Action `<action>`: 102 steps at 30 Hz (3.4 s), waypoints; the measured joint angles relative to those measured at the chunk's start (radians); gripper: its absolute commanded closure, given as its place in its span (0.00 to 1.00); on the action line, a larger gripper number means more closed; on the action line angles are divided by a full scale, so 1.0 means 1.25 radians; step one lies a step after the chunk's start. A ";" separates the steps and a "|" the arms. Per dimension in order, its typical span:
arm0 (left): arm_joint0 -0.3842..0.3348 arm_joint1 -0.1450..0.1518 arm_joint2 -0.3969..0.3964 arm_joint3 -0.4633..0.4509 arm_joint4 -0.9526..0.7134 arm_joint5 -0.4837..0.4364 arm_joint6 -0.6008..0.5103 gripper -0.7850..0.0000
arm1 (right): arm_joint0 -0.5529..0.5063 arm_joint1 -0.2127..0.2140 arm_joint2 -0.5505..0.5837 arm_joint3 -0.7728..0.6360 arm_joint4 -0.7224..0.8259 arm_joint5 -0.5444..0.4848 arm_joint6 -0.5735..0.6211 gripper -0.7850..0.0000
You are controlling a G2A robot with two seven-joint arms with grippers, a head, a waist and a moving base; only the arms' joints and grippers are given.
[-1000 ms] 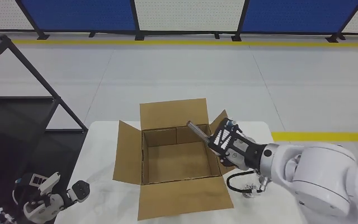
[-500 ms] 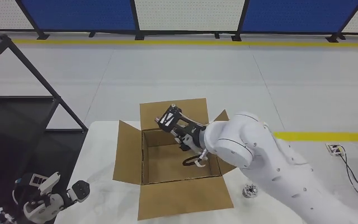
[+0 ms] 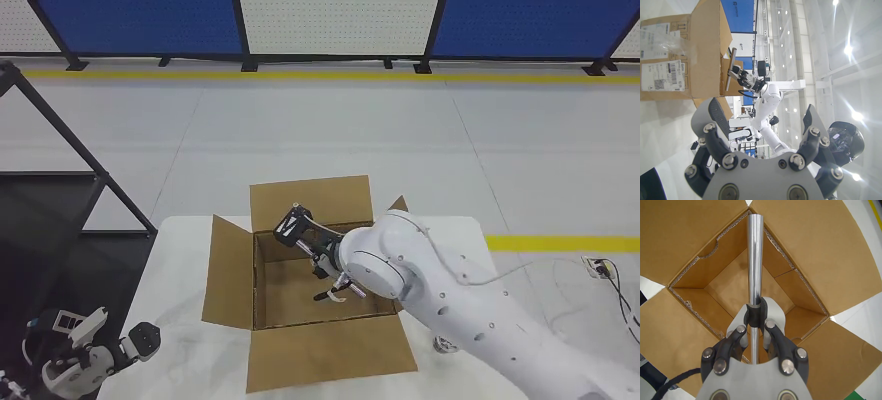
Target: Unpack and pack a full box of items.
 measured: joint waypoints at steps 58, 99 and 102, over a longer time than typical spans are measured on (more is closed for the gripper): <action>0.000 0.000 0.000 0.000 0.000 0.000 0.000 0.00 | 0.076 -0.411 -0.201 0.906 -0.013 -0.259 -0.167 0.62; 0.000 0.000 0.000 0.000 0.000 0.000 0.000 0.00 | -0.400 -0.014 0.402 -0.341 -0.295 -0.183 0.052 0.00; 0.000 0.000 0.000 0.000 0.000 0.000 0.000 0.00 | -0.478 0.000 0.476 -0.421 -0.289 -0.194 0.014 0.00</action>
